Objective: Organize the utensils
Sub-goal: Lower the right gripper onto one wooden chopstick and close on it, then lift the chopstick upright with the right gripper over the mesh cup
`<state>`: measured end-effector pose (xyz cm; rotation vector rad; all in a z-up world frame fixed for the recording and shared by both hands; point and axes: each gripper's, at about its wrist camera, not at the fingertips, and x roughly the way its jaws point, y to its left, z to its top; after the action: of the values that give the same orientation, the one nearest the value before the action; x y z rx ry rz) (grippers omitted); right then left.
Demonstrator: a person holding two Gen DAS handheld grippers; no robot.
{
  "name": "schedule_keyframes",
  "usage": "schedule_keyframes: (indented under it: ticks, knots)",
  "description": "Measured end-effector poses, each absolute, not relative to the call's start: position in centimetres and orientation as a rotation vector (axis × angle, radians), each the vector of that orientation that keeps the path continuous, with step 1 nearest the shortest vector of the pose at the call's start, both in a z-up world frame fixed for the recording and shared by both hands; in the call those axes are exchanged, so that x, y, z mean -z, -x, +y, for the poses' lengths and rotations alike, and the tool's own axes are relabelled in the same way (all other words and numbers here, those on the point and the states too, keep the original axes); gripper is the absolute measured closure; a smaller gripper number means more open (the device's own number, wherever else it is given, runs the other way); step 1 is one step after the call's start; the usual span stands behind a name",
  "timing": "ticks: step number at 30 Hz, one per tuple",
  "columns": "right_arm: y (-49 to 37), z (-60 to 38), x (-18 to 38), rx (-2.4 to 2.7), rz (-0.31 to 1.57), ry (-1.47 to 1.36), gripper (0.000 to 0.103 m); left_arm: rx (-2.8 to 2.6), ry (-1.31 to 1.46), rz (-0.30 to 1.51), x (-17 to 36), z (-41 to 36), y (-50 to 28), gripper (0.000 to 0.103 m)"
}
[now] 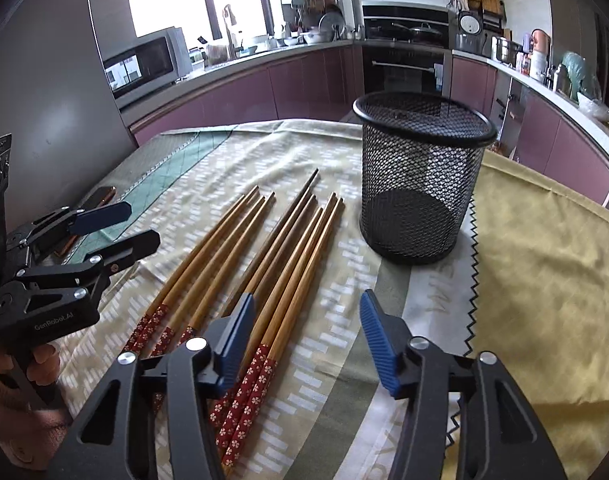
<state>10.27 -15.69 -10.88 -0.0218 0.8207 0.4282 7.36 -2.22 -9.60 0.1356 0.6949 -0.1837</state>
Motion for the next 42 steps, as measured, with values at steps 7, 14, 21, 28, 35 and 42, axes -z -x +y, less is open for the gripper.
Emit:
schedule_keyframes:
  ticks: [7,14,21,28,35,42]
  knots:
    - [-11.4,-15.8,11.7,-0.419,0.888,0.027,0.066,0.203,-0.143,0.823,12.3,-2.8,-9.7,0.055]
    - [-12.2,-16.1,12.0,-0.408,0.916,0.041,0.070,0.234,-0.143,0.882,13.2,-3.2,-11.0,0.056]
    - [-13.2,-15.3,12.0,-0.399,0.921,0.092,0.076,0.249,-0.136,0.901,13.4,-3.6,-13.2,0.060]
    - [-14.5,-15.7,12.1,-0.423,0.930,0.036,0.097,0.255,-0.110,0.914,13.4,-4.3,-14.8,0.090]
    - [-13.9,-16.7,11.4,-0.441,0.903,-0.015,0.097,0.246,-0.056,0.909,13.0,-4.4,-15.1,0.096]
    - [-12.6,-17.5,8.6,-0.522,0.824,-0.044,0.097,0.284,-0.015,0.844,9.7,-3.8,-13.8,0.096]
